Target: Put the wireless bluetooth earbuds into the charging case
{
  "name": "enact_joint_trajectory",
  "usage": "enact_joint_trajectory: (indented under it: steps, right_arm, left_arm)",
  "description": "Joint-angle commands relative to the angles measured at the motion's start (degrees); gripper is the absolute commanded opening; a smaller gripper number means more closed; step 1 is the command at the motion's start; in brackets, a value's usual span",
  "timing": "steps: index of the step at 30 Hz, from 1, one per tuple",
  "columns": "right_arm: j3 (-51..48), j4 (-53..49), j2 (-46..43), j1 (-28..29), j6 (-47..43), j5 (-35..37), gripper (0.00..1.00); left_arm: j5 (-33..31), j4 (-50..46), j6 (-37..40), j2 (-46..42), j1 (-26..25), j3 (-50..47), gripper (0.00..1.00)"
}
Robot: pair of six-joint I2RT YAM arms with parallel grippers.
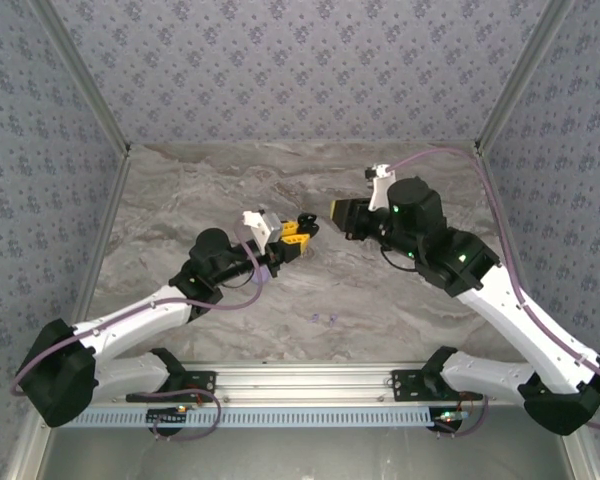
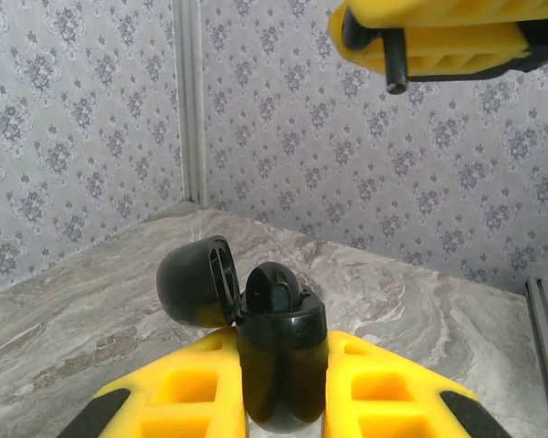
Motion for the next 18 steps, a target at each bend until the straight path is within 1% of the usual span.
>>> enact_joint_trajectory:
  steps: [1, 8, 14, 18]
  right_arm:
    - [-0.7, 4.5, 1.6, 2.7, 2.2, 3.3, 0.2]
    - [-2.0, 7.0, 4.0, 4.0, 2.8, 4.3, 0.2]
    - [-2.0, 4.2, 4.5, 4.2, 2.2, 5.6, 0.2]
    - [-2.9, 4.2, 4.8, 4.2, 2.5, 5.8, 0.2]
  left_arm:
    - [0.7, 4.5, -1.4, 0.3, -0.3, 2.4, 0.0]
    - [0.7, 4.1, -1.7, 0.0, -0.3, 2.4, 0.0]
    - [0.5, 3.9, -1.9, -0.3, -0.3, 2.3, 0.0]
    - [0.5, 3.9, -2.0, -0.3, -0.3, 2.5, 0.0]
